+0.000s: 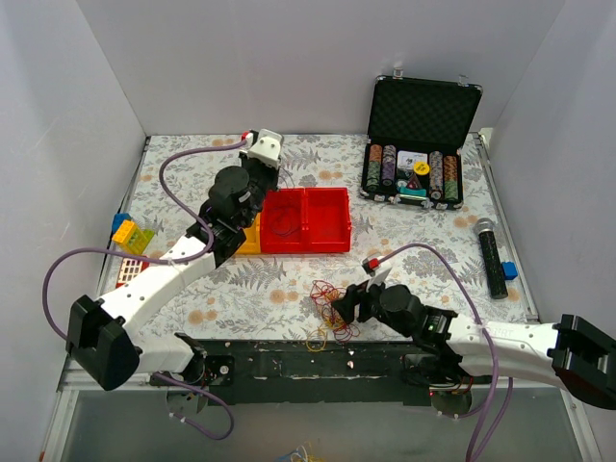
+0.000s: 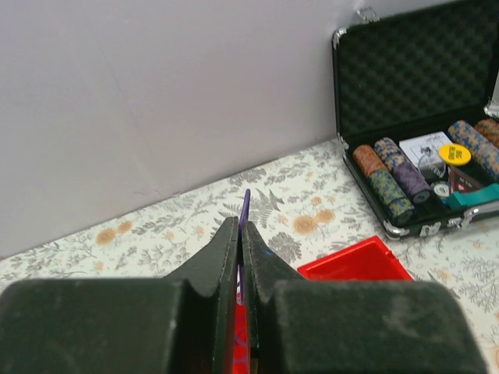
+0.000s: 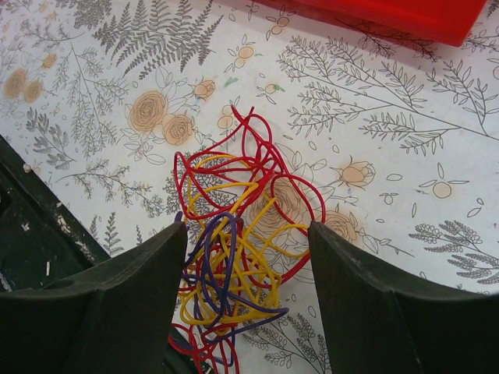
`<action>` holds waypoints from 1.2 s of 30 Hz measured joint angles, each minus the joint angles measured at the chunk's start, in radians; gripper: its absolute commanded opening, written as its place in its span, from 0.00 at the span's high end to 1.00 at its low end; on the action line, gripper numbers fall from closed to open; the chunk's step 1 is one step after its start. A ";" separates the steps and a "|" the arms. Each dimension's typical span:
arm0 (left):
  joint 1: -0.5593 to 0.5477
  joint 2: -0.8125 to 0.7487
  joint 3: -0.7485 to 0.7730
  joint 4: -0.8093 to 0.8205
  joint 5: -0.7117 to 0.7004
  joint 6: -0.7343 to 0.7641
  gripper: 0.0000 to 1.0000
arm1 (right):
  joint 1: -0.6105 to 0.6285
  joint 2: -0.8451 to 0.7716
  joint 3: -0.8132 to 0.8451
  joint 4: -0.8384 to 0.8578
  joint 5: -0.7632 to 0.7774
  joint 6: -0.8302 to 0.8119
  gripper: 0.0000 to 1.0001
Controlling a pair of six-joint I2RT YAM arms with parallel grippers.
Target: Untangle the cables
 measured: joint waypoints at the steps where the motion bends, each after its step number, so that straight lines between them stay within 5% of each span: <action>1: 0.003 0.011 0.000 -0.004 0.005 -0.005 1.00 | 0.000 -0.002 -0.001 -0.003 0.000 0.001 0.29; 27: 0.080 0.099 -0.086 0.008 0.023 -0.031 1.00 | 0.000 -0.095 -0.051 -0.048 0.023 0.026 0.30; 36: 0.142 0.053 -0.098 -0.046 0.013 -0.172 1.00 | 0.000 -0.084 -0.051 -0.048 0.022 0.026 0.30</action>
